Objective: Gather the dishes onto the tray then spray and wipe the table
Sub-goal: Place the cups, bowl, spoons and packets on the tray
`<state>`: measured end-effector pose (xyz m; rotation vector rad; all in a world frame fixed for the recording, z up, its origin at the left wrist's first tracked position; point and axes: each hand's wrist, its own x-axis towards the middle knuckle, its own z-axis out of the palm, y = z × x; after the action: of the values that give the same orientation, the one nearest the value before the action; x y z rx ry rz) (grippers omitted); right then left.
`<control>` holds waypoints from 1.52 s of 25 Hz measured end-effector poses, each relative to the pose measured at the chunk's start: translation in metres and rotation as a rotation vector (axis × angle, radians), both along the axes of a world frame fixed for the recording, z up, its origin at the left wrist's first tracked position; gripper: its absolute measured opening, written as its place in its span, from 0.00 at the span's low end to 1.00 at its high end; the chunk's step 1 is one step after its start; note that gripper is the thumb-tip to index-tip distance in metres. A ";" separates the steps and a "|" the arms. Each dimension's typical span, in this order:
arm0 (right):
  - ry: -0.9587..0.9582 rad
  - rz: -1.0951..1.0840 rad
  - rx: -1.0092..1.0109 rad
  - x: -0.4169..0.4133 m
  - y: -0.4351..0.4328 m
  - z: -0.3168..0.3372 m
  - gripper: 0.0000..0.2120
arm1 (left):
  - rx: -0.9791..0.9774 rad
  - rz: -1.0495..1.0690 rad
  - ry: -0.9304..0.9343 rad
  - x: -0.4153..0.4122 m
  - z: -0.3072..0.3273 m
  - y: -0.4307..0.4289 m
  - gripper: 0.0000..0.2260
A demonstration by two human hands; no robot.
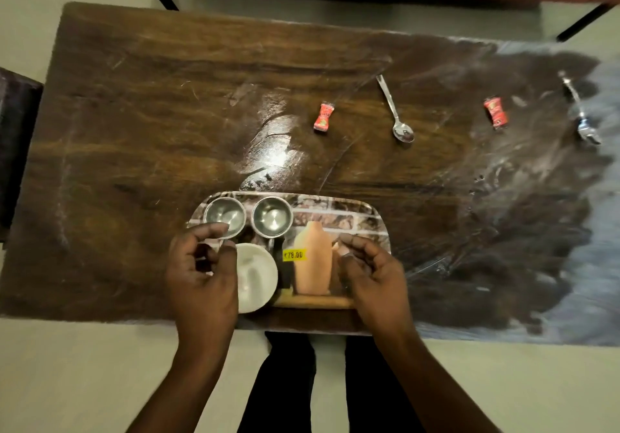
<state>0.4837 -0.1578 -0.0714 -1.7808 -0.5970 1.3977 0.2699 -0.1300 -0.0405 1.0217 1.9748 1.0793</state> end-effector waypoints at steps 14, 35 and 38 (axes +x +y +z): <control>0.128 -0.023 0.082 0.145 0.103 -0.022 0.06 | -0.197 -0.034 0.042 0.139 -0.079 0.211 0.13; 0.153 0.514 0.072 0.088 0.159 -0.009 0.03 | -0.294 0.476 -0.858 0.172 -0.029 0.043 0.04; -0.003 0.727 0.088 0.072 0.149 -0.015 0.04 | -0.305 0.621 -0.931 0.168 -0.032 0.016 0.04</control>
<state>0.5557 -0.0087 -0.0861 -1.5516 -1.3780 1.7925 0.4381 -0.1144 -0.0727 -0.2934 1.5685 1.1981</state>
